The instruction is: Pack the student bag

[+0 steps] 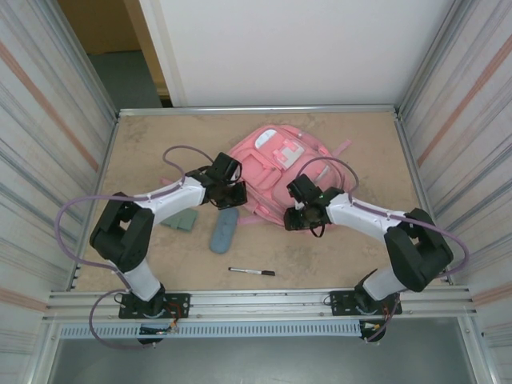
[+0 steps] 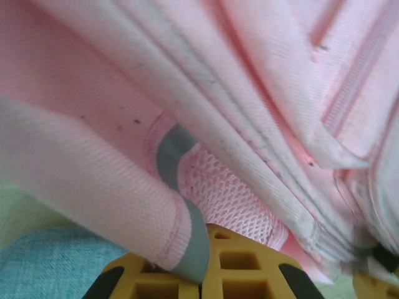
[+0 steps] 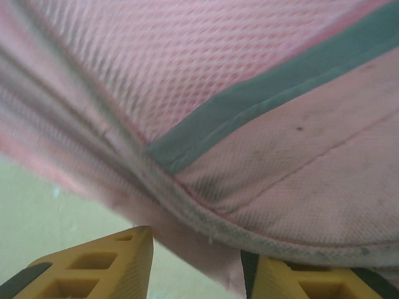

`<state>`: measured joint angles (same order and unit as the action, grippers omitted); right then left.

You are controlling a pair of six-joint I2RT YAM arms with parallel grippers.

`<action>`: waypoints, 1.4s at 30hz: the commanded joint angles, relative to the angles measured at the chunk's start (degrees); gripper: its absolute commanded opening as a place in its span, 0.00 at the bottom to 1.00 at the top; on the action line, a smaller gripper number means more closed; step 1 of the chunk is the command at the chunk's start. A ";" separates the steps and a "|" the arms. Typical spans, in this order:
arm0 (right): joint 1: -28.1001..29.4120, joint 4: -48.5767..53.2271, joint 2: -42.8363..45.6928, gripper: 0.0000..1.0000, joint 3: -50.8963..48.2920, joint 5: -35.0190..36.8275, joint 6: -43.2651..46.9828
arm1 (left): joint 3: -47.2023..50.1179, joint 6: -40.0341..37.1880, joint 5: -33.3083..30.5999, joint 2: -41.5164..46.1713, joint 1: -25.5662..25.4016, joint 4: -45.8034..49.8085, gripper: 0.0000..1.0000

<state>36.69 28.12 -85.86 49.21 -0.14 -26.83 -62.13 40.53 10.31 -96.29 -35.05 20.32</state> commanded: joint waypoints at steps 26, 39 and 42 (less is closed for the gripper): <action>12.59 -14.95 19.73 0.59 -11.20 4.59 -1.10 | -2.64 12.90 8.06 8.40 -7.49 -1.81 0.00; 15.71 -27.00 1.07 0.52 -4.70 18.61 -2.04 | -0.12 15.01 9.15 10.67 -7.42 -4.56 0.00; 17.37 -23.80 -1.78 0.41 -1.31 28.10 -5.10 | -0.87 14.57 9.47 9.93 -7.33 -4.88 0.00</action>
<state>52.90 4.97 -85.69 43.77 17.47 -28.45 -61.14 55.37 14.55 -87.66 -42.04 19.25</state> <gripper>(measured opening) 0.438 0.050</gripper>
